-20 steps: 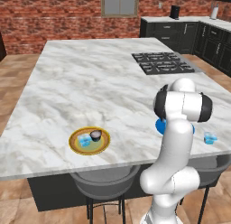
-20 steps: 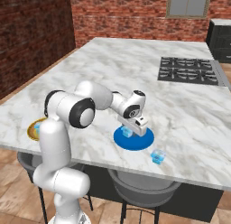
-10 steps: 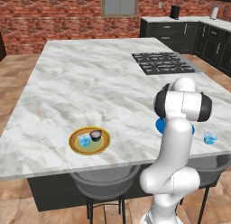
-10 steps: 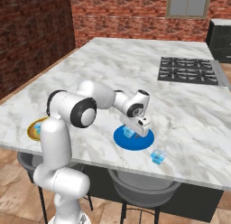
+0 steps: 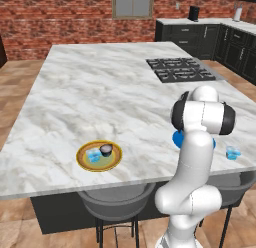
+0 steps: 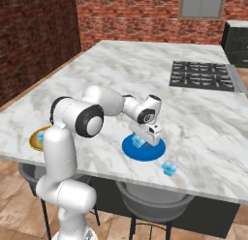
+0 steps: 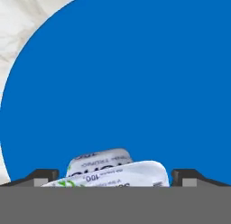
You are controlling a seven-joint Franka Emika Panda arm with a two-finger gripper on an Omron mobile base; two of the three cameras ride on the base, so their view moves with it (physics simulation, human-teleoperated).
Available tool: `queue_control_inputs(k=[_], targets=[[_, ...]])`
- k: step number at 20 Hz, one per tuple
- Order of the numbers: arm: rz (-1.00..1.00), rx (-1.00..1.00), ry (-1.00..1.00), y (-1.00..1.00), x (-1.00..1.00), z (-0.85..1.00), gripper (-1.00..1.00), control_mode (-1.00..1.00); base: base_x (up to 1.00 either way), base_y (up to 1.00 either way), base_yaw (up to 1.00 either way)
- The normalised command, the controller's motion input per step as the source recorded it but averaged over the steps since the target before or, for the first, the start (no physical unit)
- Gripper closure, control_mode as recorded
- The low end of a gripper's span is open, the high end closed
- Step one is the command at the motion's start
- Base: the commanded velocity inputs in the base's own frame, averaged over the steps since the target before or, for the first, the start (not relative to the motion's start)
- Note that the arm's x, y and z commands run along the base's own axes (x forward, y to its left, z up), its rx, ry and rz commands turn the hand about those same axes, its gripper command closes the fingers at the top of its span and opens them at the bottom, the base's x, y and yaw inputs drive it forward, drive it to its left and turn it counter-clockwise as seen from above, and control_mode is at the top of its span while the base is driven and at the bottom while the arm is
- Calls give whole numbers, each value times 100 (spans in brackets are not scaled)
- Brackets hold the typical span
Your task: Place two yogurt containers on each plate.
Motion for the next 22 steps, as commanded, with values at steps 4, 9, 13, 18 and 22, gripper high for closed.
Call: queue_control_inputs(k=[4,9,13,18,22], targets=[[0,0,0,0,28,0,-100,-100,0,0,0],[0,0,0,0,43,0,-100,-100,0,0,0],[0,0,3,-4,48,0,-100,-100,0,0,0],[0,0,1,-21,23,9,-100,-100,0,0,0],[-1,0,-8,-42,-18,42,-100,-100,0,0,0]])
